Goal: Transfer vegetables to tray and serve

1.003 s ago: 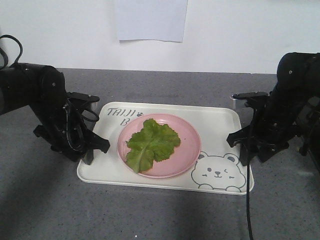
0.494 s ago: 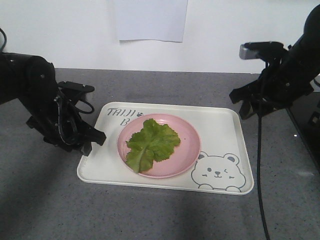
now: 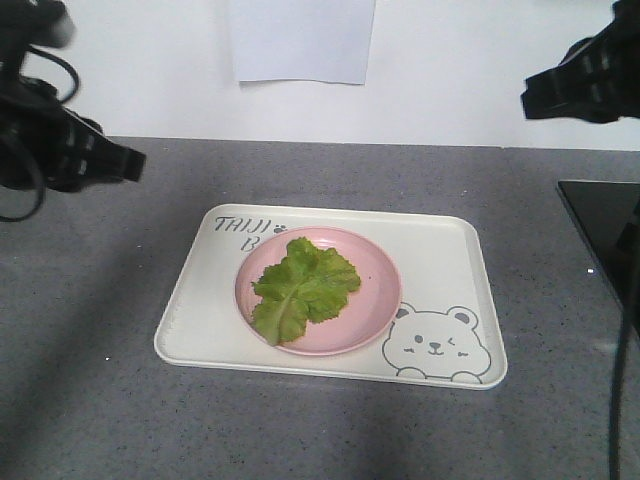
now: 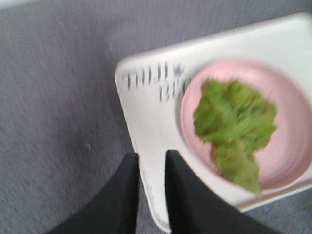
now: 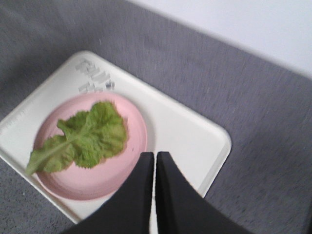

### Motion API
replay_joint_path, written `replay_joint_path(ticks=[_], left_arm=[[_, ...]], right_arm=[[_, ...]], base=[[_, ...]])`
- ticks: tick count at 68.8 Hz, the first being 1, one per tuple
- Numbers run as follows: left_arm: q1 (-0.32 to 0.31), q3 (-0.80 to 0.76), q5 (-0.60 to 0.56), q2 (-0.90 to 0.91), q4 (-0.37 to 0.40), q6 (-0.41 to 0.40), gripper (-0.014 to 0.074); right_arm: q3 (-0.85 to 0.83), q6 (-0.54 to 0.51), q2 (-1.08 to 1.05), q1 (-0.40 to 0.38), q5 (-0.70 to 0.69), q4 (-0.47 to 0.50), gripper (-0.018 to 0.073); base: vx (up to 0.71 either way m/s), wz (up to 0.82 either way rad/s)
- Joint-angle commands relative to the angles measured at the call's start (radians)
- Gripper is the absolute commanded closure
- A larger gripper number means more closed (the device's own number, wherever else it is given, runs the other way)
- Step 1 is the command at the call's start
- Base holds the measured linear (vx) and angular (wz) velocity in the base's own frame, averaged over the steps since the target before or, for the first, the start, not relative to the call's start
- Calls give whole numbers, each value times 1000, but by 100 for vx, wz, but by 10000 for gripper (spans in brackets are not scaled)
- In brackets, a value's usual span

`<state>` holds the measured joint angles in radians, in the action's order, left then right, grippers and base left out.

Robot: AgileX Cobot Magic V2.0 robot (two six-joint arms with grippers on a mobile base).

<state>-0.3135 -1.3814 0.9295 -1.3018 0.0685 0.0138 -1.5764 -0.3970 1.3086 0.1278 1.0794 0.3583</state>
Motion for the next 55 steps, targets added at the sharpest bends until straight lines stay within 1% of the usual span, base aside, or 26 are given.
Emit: replay_joint_path(ticks=[1,5,8,17,21,26,31,37,42,46,55], left_arm=[[-3,-21,-105,137,9,5,601],[-3,12,-152,214,9,23,604],[-3,55,-210,274,9,26,605],[-3,235,-315,431,9,26,603],[-3,354,-341,508,9,26,603],[-3,495,-379,608,9,26,603],[-3,644,-424,692,9,26,603],[-3,776,-491,774,9,25,603],[-3,856,-535,816,9,19,603],[-3,886,-554,837,10,15,603],[-3,892,-558,841,12,15,603]], right_arm=[[-17,-55,-109,0,-76,27,565],[31,-79,-184,0,-120,35,565],[100,-106,-248,0,-169,45,565],[392,-142,-444,0,-323,47,565],[557,-162,-540,0,-389,45,565],[716,-193,-658,0,-463,42,565],[897,-202,-774,-1,-537,40,565],[1036,-202,-879,-1,-604,40,565],[1112,-201,-937,-1,-639,44,565],[1142,-201,-977,-1,-657,44,565],[1145,-201,-1012,-1,-673,44,565]], base=[[0,0],[0,0],[0,0],[0,0],[0,0],[0,0],[0,0],[0,0],[0,0],[0,0],[0,0]])
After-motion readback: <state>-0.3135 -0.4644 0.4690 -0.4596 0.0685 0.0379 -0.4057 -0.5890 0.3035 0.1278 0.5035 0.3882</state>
